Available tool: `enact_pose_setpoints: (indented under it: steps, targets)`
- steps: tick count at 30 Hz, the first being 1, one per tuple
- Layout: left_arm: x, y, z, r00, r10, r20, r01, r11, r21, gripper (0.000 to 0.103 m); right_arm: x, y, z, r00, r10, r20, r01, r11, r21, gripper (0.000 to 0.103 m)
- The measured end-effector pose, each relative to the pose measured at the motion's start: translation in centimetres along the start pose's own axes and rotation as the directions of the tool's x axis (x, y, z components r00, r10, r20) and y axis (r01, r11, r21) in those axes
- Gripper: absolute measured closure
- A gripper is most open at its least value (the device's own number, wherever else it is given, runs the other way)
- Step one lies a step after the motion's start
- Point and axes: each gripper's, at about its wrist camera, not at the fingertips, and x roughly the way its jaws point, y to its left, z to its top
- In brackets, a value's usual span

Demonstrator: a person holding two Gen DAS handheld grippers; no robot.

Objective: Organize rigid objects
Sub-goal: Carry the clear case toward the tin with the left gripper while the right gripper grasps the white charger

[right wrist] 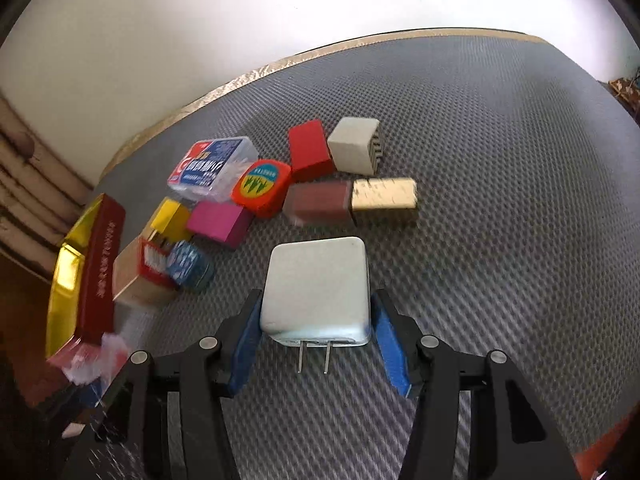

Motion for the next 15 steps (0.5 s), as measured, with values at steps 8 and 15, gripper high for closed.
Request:
enact_pose_setpoints:
  steps: [8, 15]
  targets:
    - [-1.0, -0.5, 0.0, 1.0, -0.015, 0.027, 0.014, 1.0, 0.007, 0.049, -2.4, -0.8, -2.0, 0.999, 0.047, -0.009, -0.047, 0.999, -0.008, 0.053]
    - [-2.5, -1.0, 0.4, 0.997, 0.018, 0.08, -0.019, 1.0, 0.012, 0.049, -2.8, -0.6, -3.2, 0.999, 0.049, -0.003, -0.049, 0.998, -0.025, 0.053]
